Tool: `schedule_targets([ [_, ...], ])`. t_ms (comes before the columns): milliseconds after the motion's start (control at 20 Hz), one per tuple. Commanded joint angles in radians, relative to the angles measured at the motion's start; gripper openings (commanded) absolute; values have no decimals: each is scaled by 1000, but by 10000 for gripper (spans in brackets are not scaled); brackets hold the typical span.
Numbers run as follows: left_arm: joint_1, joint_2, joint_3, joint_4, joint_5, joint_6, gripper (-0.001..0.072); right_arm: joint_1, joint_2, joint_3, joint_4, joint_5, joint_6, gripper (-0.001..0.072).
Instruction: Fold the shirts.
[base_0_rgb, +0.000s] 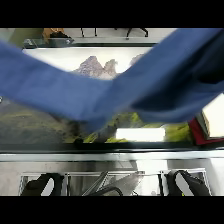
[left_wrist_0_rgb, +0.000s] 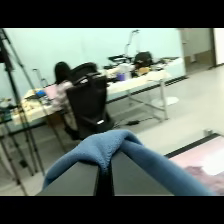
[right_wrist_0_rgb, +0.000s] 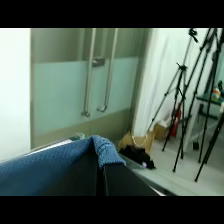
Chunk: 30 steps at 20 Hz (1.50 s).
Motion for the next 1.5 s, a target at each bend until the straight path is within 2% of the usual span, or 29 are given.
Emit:
schedule_targets([
  [0,-1,-52,-116,38,-36,-19,13,-1,-88,-44,-24,40,42,18],
  [150,-1,-220,-338,-125,-15,57,13,2,-229,-247,8,48,31,17],
  [250,-1,-385,-467,-249,29,124,13,3,-336,-401,63,48,-24,18],
  [450,-66,-770,-565,-287,77,233,14,23,-601,-632,148,-3,-138,18],
  [550,-97,-959,-509,-288,98,237,15,66,-767,-655,149,-56,-214,18],
  [650,-105,-1096,-390,-288,68,169,16,92,-893,-642,194,-103,-288,18],
  [750,-87,-1156,-263,-286,11,101,20,95,-959,-597,237,-107,-327,31],
  [800,-71,-1164,-200,-286,-36,84,317,86,-962,-569,229,-107,-326,188],
  [850,-54,-1162,-147,-285,-76,25,656,73,-956,-544,224,-98,-325,323],
  [950,-8,-1139,-68,-274,-187,-73,672,22,-913,-482,148,-44,-301,328],
  [1000,13,-1122,-42,-251,-253,-108,672,-10,-879,-465,58,-32,-238,327],
  [1100,54,-1053,-61,-139,-381,-159,672,-77,-797,-457,-214,-19,-95,328],
  [1200,85,-957,-172,14,-469,-185,672,-131,-733,-465,-490,16,40,329],
  [1300,124,-836,-381,86,-440,-196,671,-173,-707,-498,-605,71,81,329],
  [1450,181,-665,-775,95,-277,-193,671,-189,-709,-610,-605,82,58,329],
])
